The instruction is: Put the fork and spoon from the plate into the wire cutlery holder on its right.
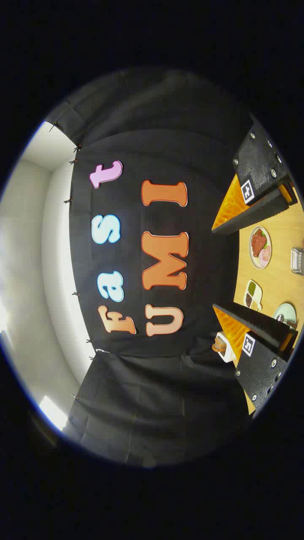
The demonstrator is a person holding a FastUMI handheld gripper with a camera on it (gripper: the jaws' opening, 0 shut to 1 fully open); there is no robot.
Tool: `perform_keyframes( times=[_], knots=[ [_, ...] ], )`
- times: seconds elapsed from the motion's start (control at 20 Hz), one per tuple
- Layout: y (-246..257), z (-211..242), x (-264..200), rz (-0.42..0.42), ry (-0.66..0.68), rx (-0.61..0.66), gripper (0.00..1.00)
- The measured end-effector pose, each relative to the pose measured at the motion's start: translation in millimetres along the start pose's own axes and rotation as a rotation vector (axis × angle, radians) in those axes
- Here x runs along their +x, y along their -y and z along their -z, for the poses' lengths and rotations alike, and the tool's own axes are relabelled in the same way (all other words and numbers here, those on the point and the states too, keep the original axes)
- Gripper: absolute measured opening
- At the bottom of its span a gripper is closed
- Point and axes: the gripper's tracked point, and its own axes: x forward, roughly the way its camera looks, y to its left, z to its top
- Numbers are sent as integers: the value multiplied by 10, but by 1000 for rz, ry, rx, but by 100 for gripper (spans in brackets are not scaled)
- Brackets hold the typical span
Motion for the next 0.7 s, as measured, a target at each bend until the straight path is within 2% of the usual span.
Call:
perform_keyframes(
  times=[0.7],
  knots=[
    [-303,136,257,115,-48,-24,95]
  ],
)
